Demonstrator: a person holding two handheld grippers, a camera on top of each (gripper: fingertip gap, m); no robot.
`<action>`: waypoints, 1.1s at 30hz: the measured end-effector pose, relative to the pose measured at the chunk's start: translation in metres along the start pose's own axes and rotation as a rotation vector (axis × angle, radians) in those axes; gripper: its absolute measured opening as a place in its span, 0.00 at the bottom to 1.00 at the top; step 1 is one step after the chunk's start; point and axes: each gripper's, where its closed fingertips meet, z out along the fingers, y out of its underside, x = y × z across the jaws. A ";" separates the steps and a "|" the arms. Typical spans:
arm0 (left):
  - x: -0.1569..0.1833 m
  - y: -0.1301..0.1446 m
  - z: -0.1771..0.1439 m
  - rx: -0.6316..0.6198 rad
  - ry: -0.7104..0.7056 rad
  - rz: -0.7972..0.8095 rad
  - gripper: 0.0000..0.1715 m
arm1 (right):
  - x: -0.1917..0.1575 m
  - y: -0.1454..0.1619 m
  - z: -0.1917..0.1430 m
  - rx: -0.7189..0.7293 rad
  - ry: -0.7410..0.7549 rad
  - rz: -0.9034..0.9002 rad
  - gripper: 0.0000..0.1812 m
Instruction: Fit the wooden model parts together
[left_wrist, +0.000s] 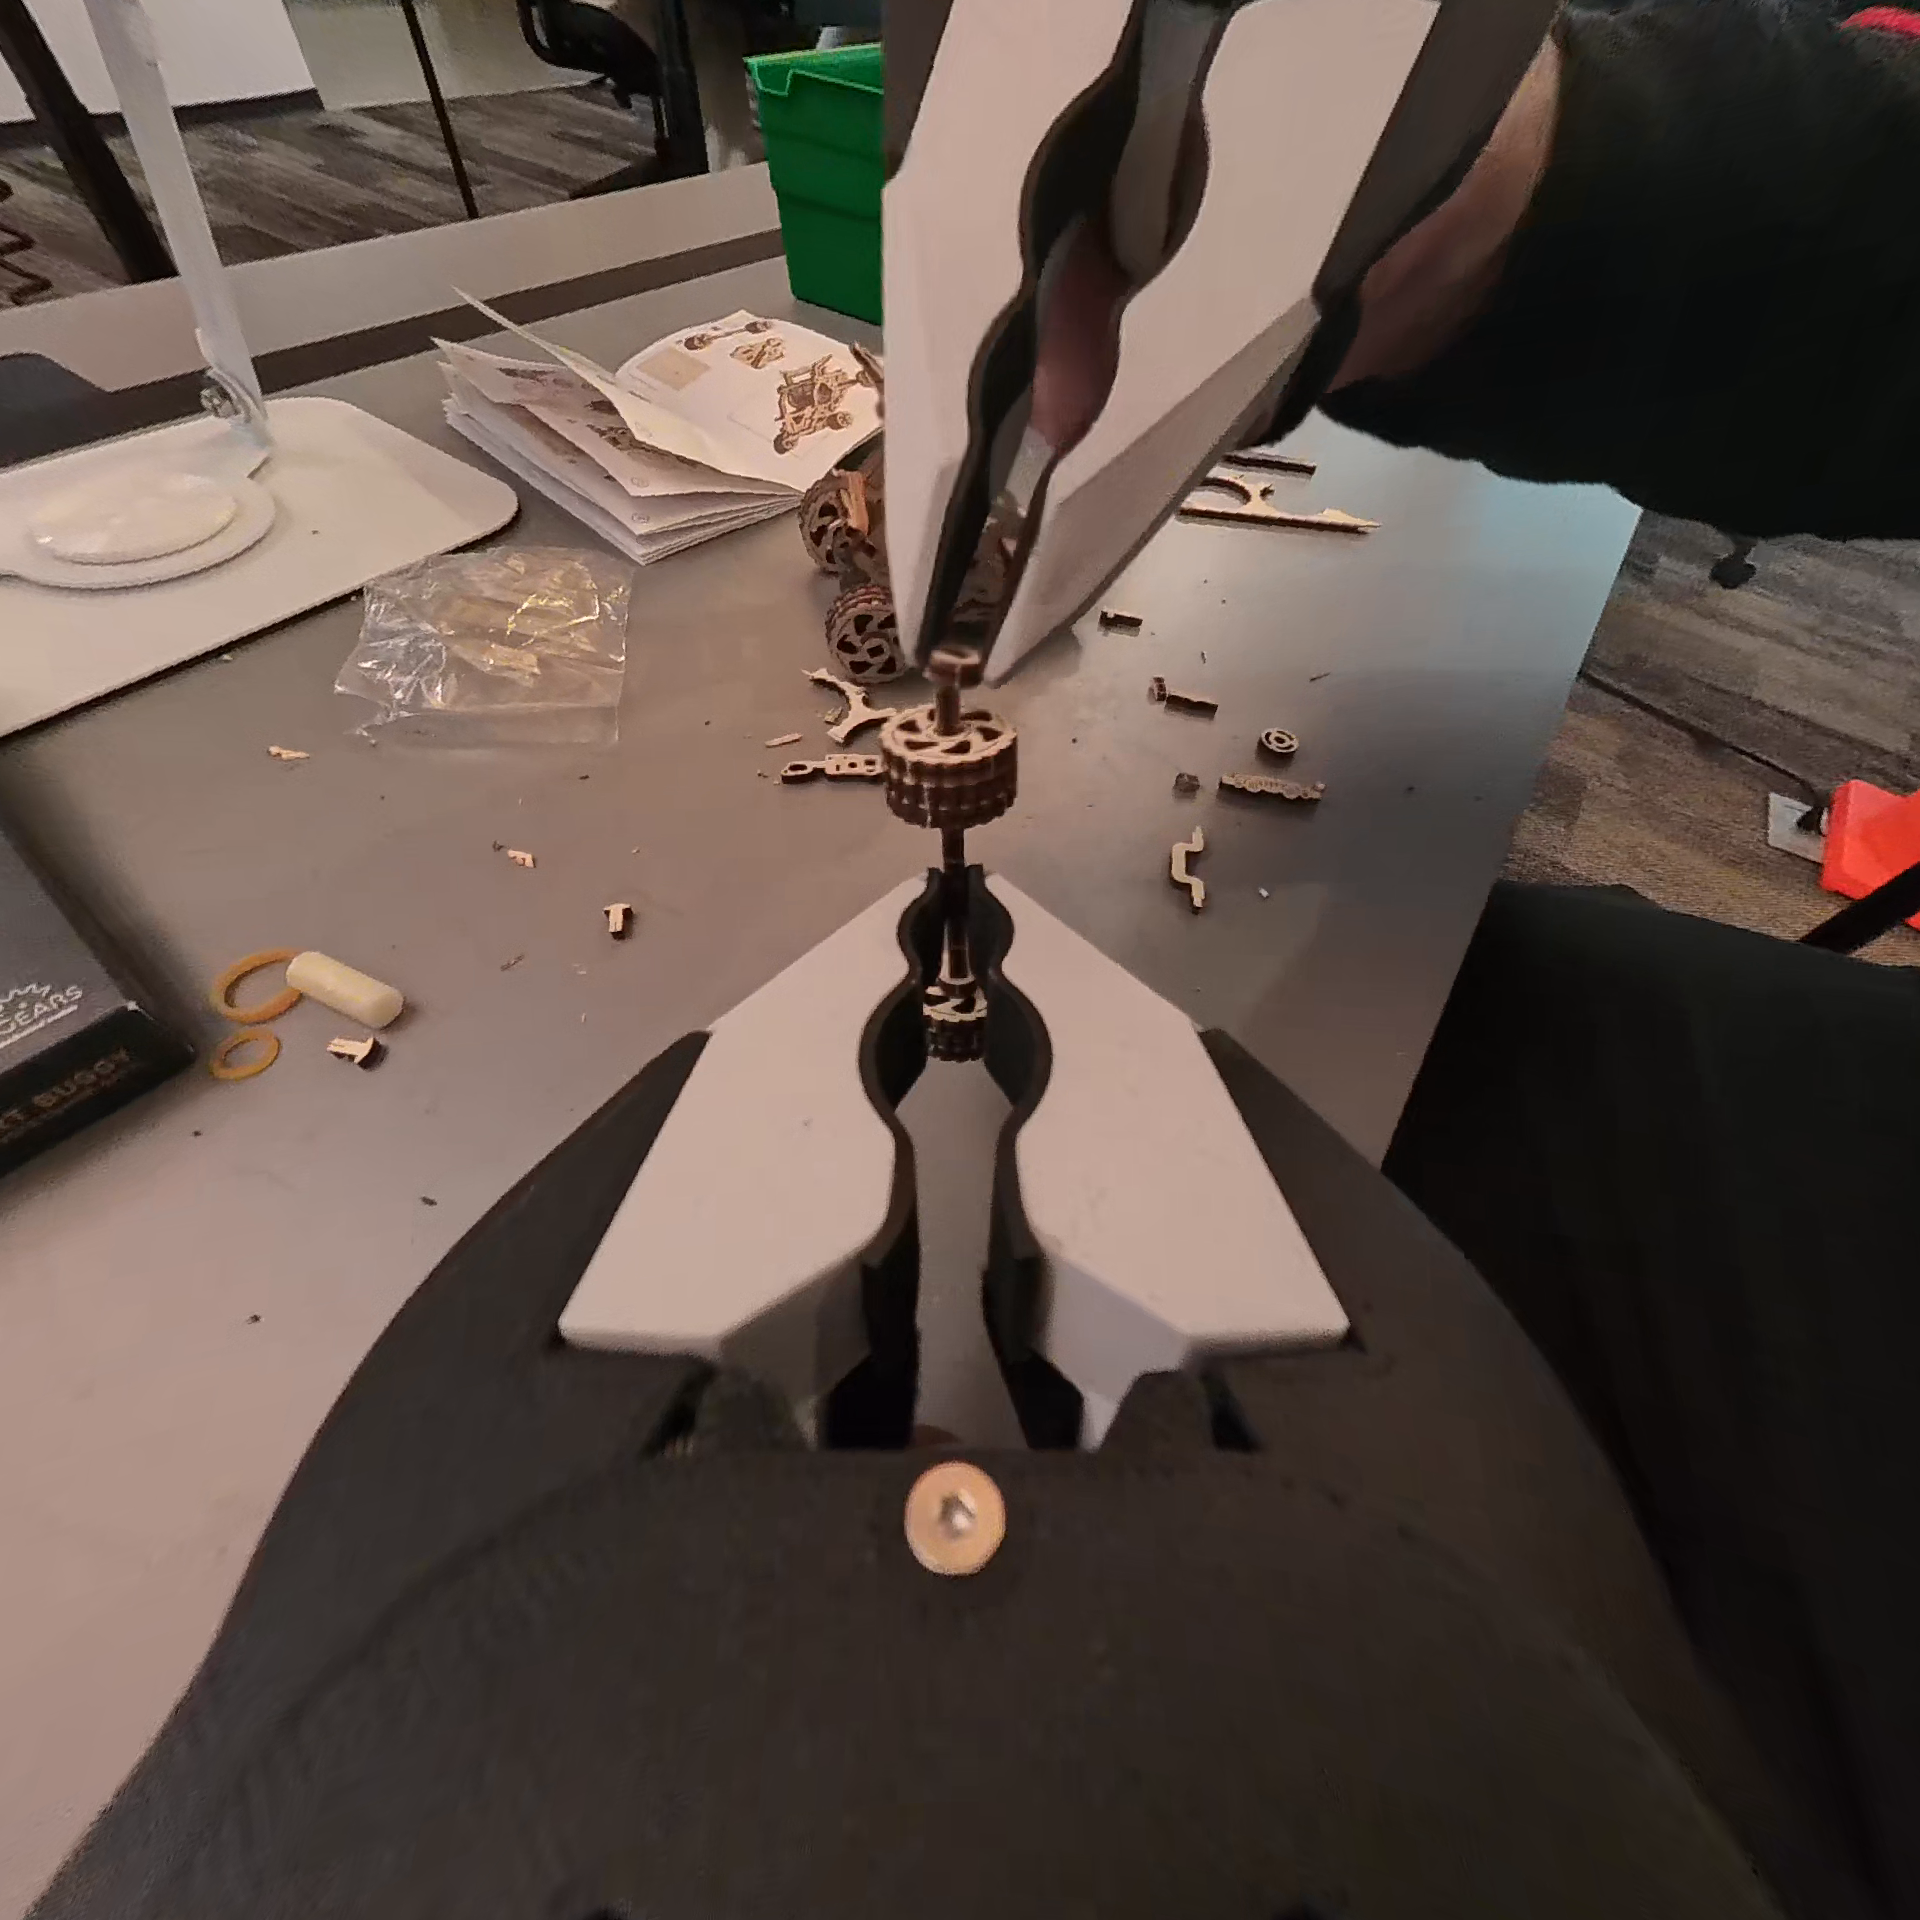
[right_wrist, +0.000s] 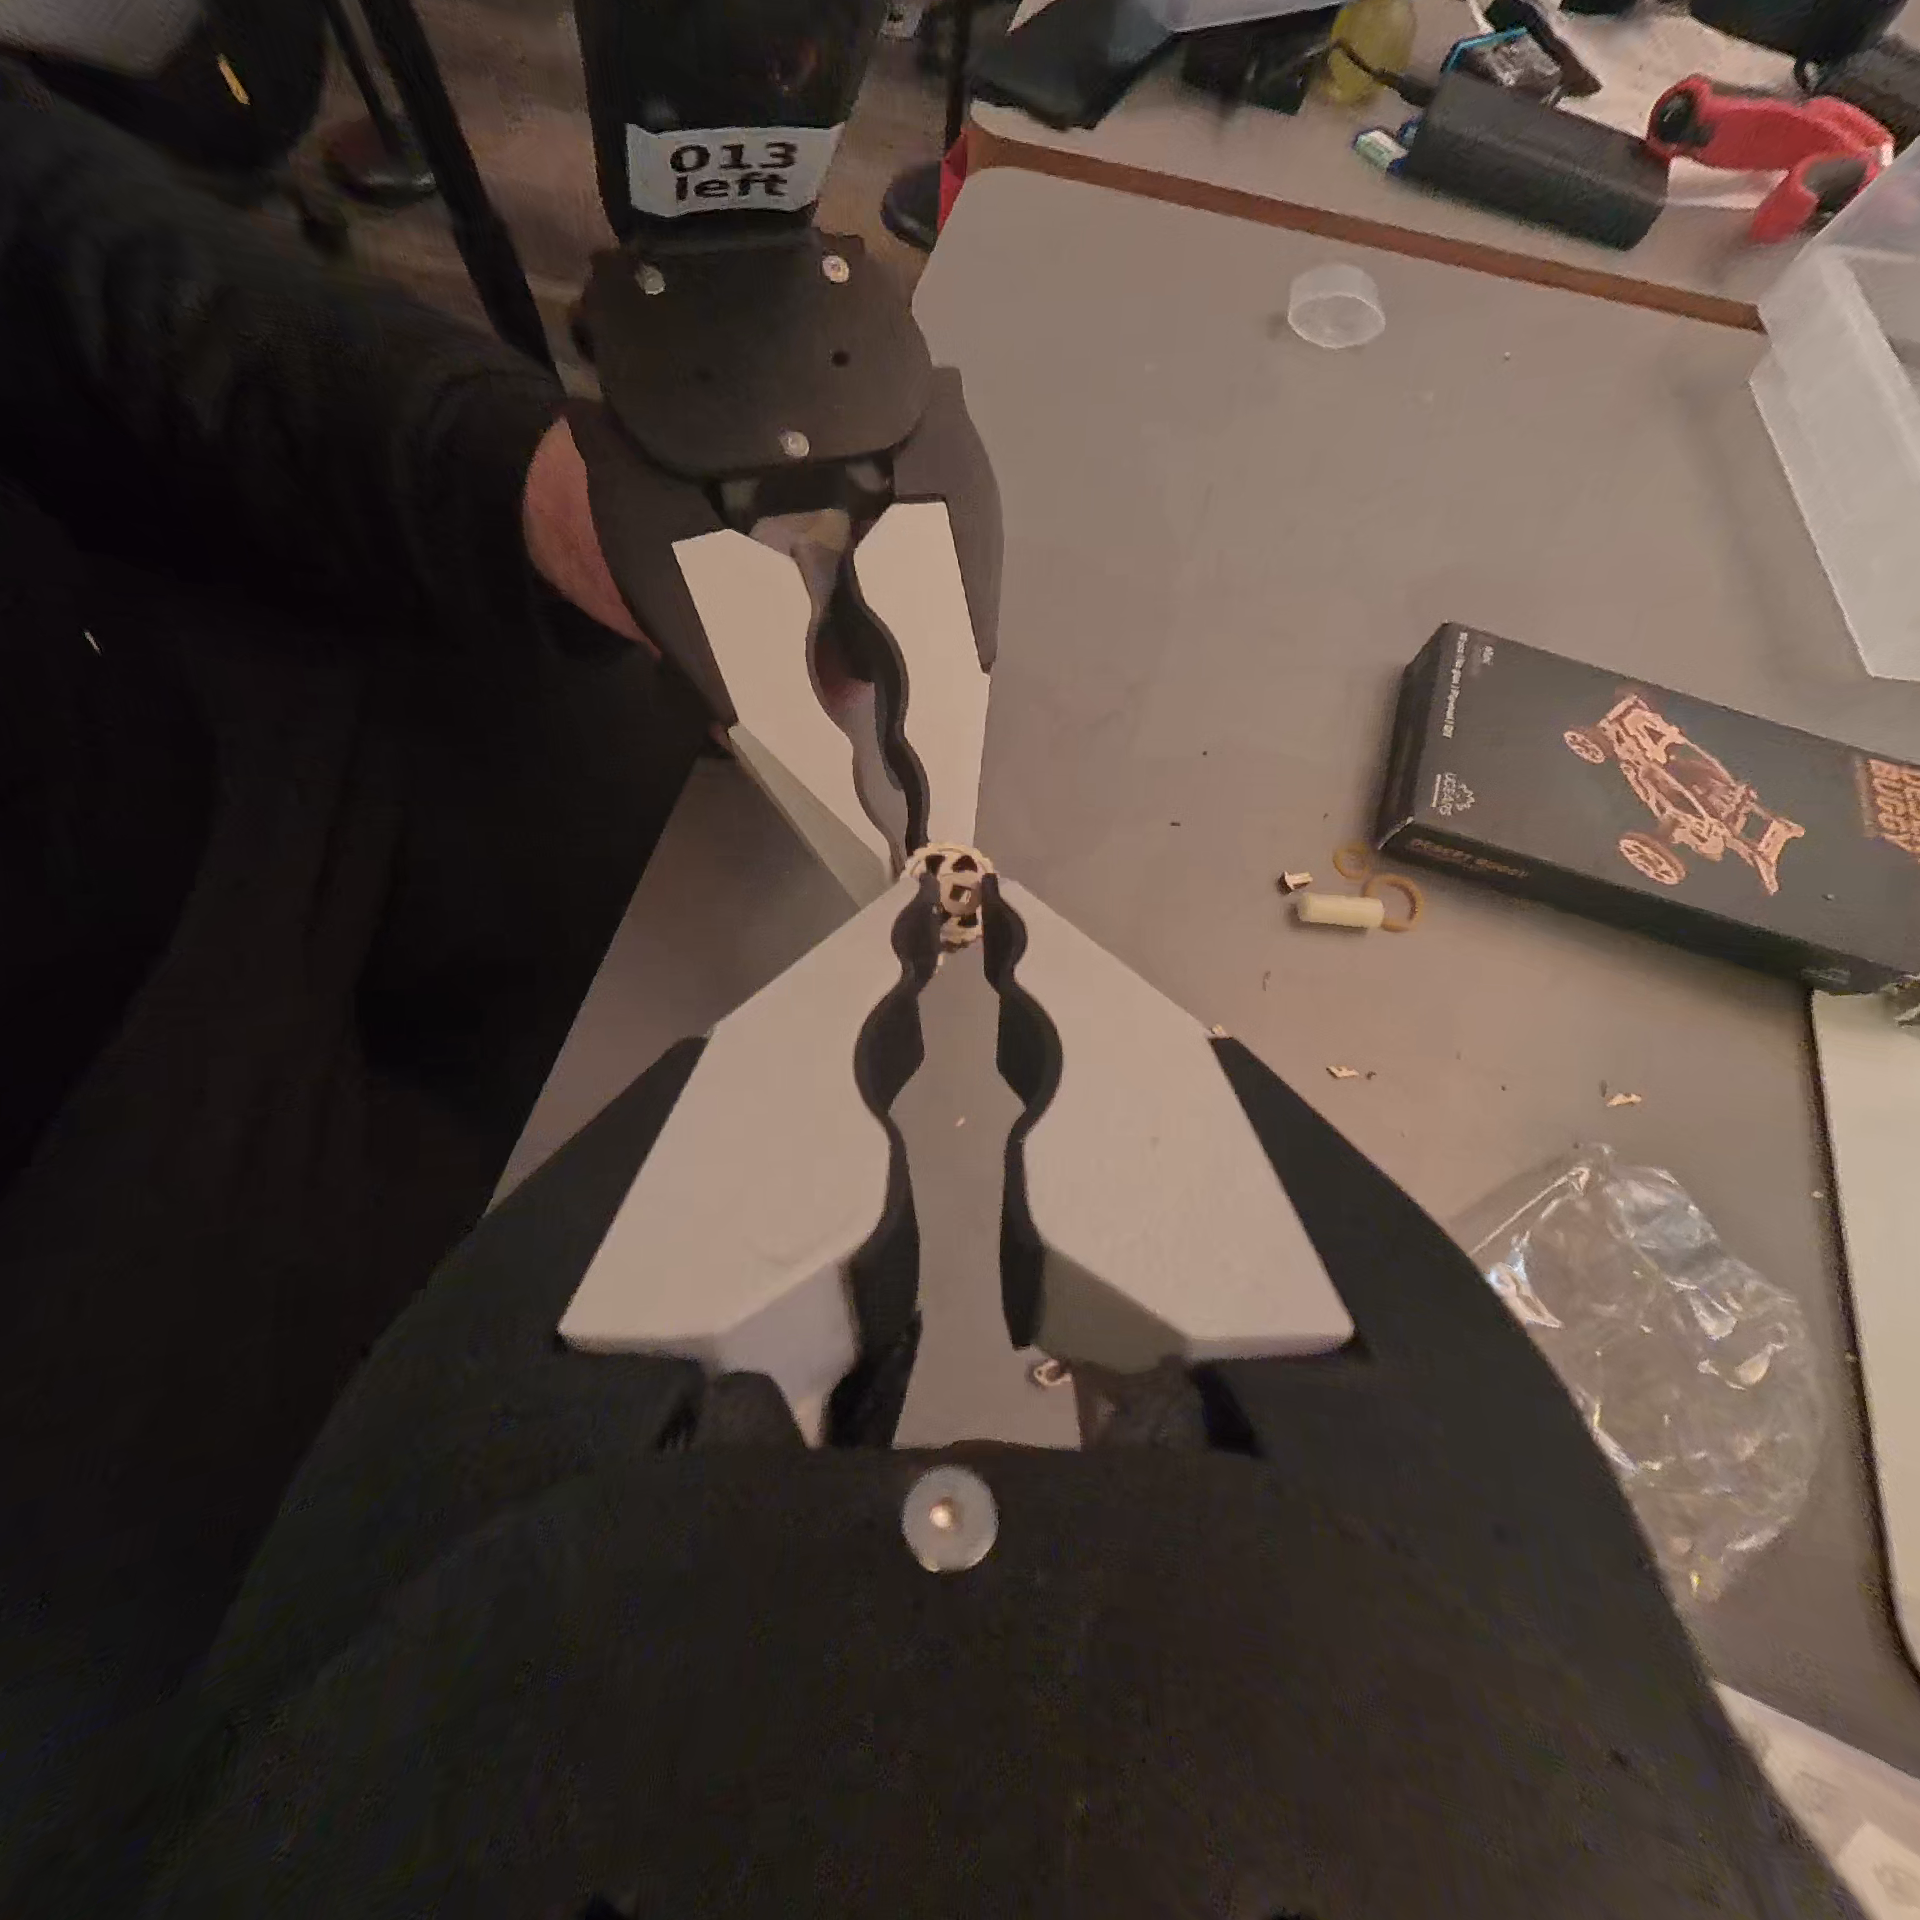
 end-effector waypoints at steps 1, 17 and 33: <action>0.001 0.000 0.000 -0.001 0.006 0.010 0.00 | 0.000 -0.001 0.000 0.000 -0.005 -0.009 0.03; 0.022 -0.008 -0.004 0.043 0.151 0.048 0.00 | -0.024 -0.008 -0.009 -0.022 -0.197 -0.179 0.03; 0.035 0.001 0.001 -0.122 0.181 0.207 0.00 | -0.041 0.006 -0.012 -0.156 -0.296 -0.314 0.03</action>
